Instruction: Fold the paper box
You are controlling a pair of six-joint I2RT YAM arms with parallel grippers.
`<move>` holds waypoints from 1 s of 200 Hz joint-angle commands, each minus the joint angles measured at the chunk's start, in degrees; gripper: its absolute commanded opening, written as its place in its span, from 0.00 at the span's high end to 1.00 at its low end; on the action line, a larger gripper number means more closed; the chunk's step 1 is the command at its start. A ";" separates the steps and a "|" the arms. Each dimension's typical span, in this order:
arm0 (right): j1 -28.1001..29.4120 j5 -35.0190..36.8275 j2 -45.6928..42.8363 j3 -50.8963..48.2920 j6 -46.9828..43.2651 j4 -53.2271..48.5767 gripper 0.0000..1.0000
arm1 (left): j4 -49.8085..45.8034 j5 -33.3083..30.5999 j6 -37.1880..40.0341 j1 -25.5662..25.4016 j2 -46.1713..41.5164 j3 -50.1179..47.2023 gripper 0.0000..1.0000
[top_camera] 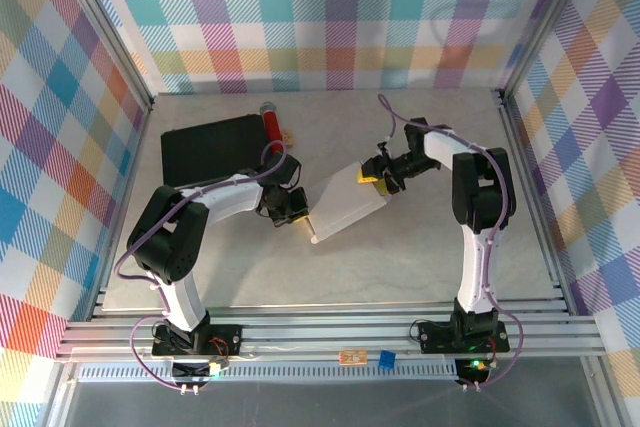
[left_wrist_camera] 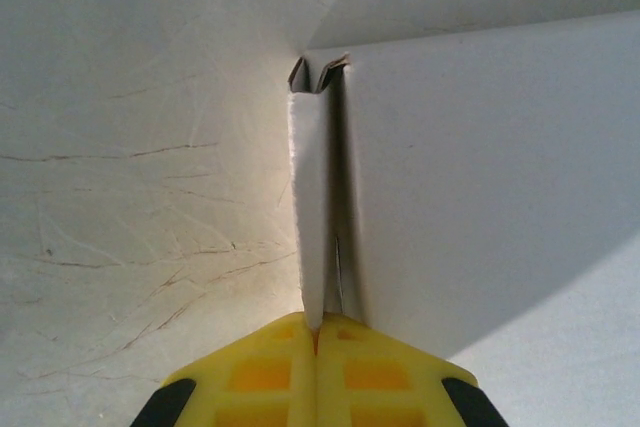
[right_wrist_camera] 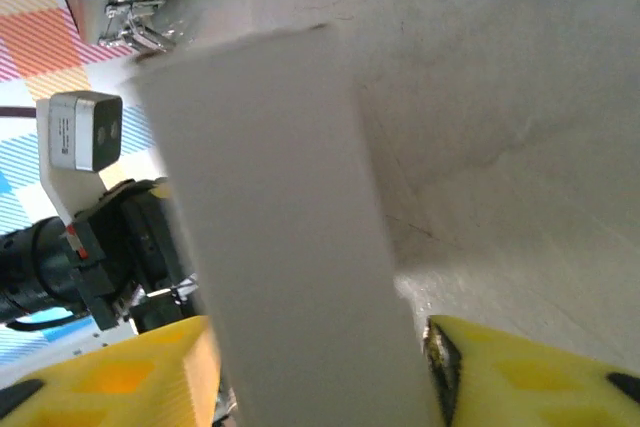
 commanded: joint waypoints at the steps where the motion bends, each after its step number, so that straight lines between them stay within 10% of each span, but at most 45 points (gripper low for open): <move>1: 0.95 -3.61 -0.90 -0.76 2.46 1.19 0.54 | -1.43 -1.34 0.97 0.56 -1.63 1.53 0.86; 37: 0.62 -3.15 -3.82 -2.78 9.19 3.50 0.66 | -2.57 -5.50 -2.24 0.94 -10.30 4.34 0.40; 64: 0.07 -3.67 -6.34 -4.61 16.69 5.18 0.69 | -1.30 -3.70 -7.45 5.03 -16.14 1.88 0.26; 110: -0.08 -5.60 -10.24 -7.64 30.21 6.75 0.68 | 15.40 11.61 -18.73 11.58 -14.92 -6.47 0.24; 200: -1.34 -7.34 -11.39 -7.16 47.66 5.43 0.71 | 37.21 19.01 -42.05 13.22 -7.14 -15.31 0.22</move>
